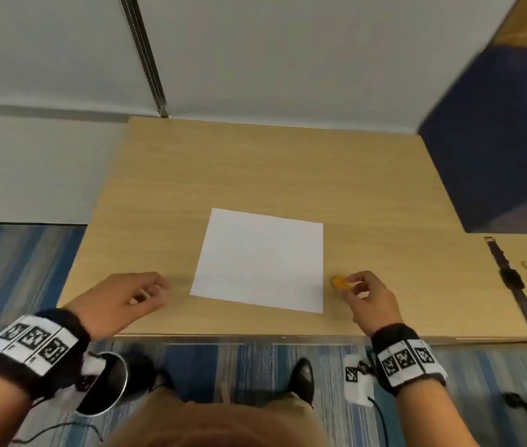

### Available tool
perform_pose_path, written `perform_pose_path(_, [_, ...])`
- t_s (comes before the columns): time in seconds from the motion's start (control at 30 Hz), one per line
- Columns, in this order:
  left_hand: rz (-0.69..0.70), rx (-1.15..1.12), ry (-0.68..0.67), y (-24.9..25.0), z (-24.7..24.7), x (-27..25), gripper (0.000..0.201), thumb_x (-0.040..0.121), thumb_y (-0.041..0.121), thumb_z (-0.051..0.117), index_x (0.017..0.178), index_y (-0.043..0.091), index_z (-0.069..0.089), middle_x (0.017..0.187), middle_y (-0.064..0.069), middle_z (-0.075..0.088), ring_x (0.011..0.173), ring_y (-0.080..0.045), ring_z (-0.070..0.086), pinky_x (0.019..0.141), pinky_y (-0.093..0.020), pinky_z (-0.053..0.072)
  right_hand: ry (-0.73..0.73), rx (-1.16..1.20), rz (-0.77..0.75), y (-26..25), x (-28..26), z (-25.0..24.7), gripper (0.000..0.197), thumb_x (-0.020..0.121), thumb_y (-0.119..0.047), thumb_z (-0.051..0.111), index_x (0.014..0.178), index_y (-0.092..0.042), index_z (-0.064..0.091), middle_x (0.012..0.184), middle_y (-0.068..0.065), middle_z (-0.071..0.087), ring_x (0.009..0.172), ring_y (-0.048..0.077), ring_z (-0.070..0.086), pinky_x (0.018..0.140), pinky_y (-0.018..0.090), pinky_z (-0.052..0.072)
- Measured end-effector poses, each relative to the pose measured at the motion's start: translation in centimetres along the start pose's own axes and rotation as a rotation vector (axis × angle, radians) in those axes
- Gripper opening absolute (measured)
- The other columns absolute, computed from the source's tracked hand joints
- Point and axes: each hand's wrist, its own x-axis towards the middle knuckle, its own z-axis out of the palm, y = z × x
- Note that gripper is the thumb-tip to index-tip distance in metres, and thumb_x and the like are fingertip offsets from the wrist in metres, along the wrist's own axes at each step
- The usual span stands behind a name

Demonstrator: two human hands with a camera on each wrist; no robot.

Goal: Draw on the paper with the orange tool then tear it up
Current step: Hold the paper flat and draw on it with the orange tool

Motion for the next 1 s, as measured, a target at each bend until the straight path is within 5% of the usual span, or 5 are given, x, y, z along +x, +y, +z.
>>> perform_pose_path(0.27, [0.153,0.113,-0.148,5.2,0.6,9.3,0.086,0.07,0.093,0.029,0.132,0.038,0.052,0.127,0.017,0.053,0.112,-0.001,0.054,0.09,-0.025,0.046,-0.055,-0.322,0.068,0.2,2.7,2.0,0.044,0.092,-0.033,0.065,0.131,-0.016,0.052,0.13,0.013,0.048,0.096,0.029,0.057,0.09,0.036,0.049])
perform_pose_path(0.43, [0.144,0.382,-0.277,6.0,1.3,13.2,0.074,0.089,0.071,0.04,0.152,0.033,0.033,0.164,0.007,0.018,0.145,-0.017,0.029,0.116,-0.032,0.028,-0.086,-0.334,0.071,0.9,3.2,1.8,0.04,0.092,-0.026,0.068,0.127,-0.018,0.05,0.128,0.014,0.048,0.091,0.026,0.055,0.088,0.035,0.047])
perform_pose_path(0.6, [0.072,0.668,-0.38,3.4,2.2,13.7,0.1,0.078,0.085,0.023,0.161,0.031,0.004,0.168,0.005,-0.015,0.155,-0.016,0.0,0.121,-0.028,0.006,-0.171,-0.369,0.026,1.3,3.9,1.4,0.039,0.094,-0.029,0.067,0.125,-0.019,0.047,0.12,0.008,0.044,0.094,0.024,0.054,0.086,0.034,0.041])
perform_pose_path(0.7, [0.133,0.821,-0.351,2.7,3.1,11.9,0.112,0.062,0.096,0.0,0.159,0.041,0.001,0.168,0.006,-0.01,0.153,-0.019,0.006,0.124,-0.035,0.012,-0.196,-0.349,-0.048,1.8,3.8,1.1,0.029,0.096,-0.029,0.066,0.117,-0.02,0.049,0.115,0.007,0.049,0.087,0.018,0.053,0.08,0.033,0.041])
perform_pose_path(1.0, [0.276,0.933,-0.22,2.6,8.4,5.6,0.079,0.084,0.087,0.02,0.153,0.056,-0.003,0.151,0.009,0.014,0.129,-0.014,0.035,0.108,-0.033,0.032,-0.016,-0.119,-0.378,3.2,-0.1,2.4,0.007,0.1,-0.029,0.059,0.103,-0.025,0.065,0.092,0.002,0.066,0.063,0.007,0.058,0.056,0.018,0.041])
